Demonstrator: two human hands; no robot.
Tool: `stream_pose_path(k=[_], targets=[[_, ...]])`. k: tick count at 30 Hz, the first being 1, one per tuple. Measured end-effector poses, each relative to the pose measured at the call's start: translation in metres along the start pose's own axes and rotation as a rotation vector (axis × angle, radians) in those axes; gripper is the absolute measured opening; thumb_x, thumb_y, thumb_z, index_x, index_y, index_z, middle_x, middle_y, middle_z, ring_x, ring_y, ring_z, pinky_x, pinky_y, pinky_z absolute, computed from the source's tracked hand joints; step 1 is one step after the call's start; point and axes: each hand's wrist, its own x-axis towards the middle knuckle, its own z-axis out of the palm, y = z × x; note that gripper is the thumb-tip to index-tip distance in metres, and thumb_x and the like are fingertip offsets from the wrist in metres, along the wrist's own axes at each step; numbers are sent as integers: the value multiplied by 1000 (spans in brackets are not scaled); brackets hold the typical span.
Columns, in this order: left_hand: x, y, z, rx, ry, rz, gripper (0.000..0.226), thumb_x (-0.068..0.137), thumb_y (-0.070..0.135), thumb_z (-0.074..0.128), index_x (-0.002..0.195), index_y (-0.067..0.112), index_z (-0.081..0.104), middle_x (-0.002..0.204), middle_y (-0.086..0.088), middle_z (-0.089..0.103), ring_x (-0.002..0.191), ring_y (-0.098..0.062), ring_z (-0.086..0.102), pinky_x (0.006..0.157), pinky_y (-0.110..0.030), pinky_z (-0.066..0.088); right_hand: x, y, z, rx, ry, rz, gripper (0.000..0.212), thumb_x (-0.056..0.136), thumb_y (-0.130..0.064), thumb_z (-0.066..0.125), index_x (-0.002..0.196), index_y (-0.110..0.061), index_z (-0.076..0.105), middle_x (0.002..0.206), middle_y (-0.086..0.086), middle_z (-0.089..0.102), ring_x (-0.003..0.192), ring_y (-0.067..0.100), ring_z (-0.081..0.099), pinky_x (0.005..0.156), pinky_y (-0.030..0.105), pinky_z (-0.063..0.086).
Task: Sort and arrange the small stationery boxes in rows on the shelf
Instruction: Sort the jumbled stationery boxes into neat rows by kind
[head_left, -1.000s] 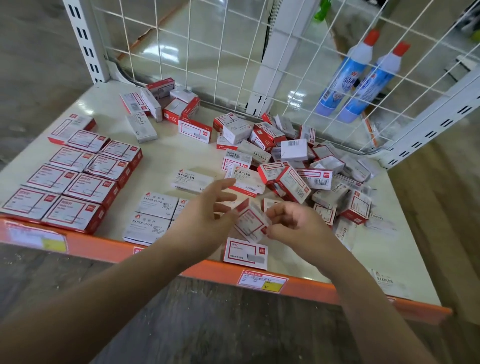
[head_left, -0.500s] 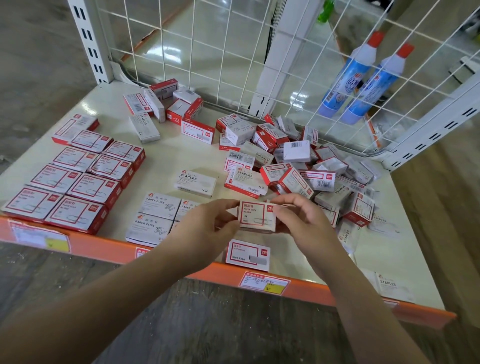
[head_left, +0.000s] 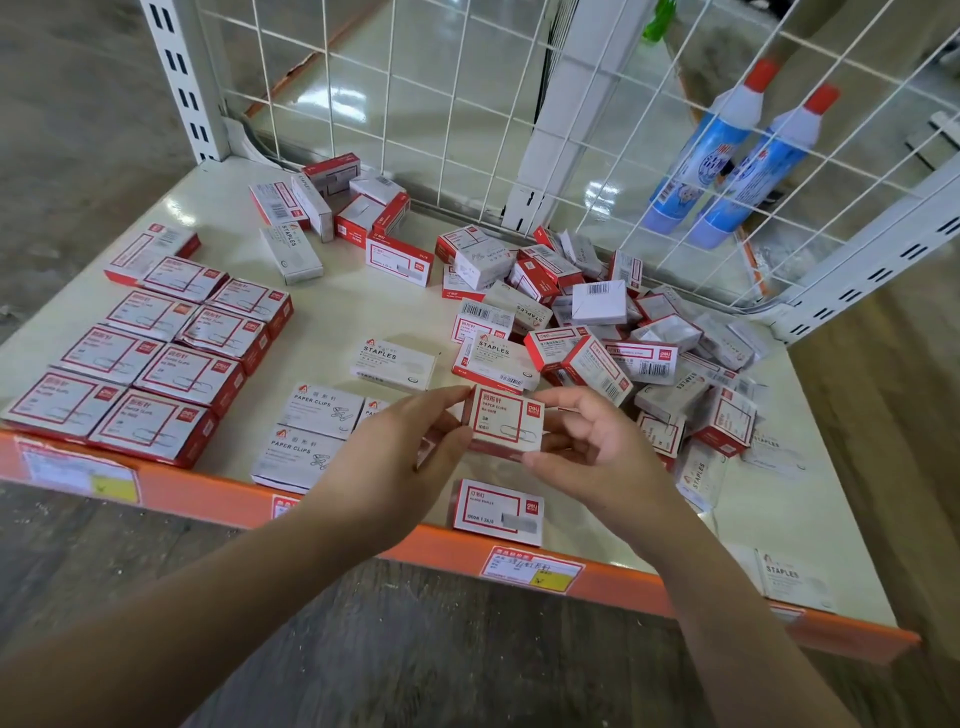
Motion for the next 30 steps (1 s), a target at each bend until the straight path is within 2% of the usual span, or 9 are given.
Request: stream_pose_path(k=[4,7,11,17,23,27,30], targets=[[-1,-3,0,74,4,41,41,95,26,45,136,25,41,112,12,59,88,3,50,66,-2,37,2,3,1,-89,-3,-67,37,80,-11,69,108,-27,51,104,-11,69,95,2,62,82,22,50],[-2,-4,0,99,3,43,42,95,27,44,137,25,39,120,10,59,96,2,47,75,-9,40,2,5,3,-144,12,-87,38,80,-16,69,109,-31,50,106,-14,68,95,-2,61,85,22,51],[-1,-4,0,122,-2,34,43,95,29,43,138,26,36,125,10,56,108,-4,52,80,-15,42,2,6,3,-171,19,-108,37,79,-18,69,108,-32,51,105,-16,67,96,-2,61,85,22,51],[1,-12,-5,331,6,85,44,96,36,39,139,28,36,136,9,46,121,-10,45,94,-24,41,4,4,0,-209,70,-143,33,79,-16,70,100,-33,51,97,-22,68,89,-3,62,76,11,48],[6,-20,-25,477,-27,66,44,97,34,38,141,30,31,142,10,39,127,-10,37,100,-24,35,17,-6,10,-278,84,-158,30,78,-26,71,96,-37,49,97,-24,65,89,-12,58,73,10,49],[6,-31,-48,540,-26,52,45,97,32,38,141,29,30,141,8,38,127,-12,37,100,-25,33,35,-20,25,-283,67,-193,32,79,-24,71,91,-40,47,88,-32,59,87,-21,53,66,-2,40],[9,-42,-66,597,-11,7,45,97,33,37,141,29,29,142,10,36,128,-10,35,101,-24,32,54,-28,38,-287,62,-210,31,79,-24,71,93,-39,48,90,-30,61,89,-15,58,70,5,45]])
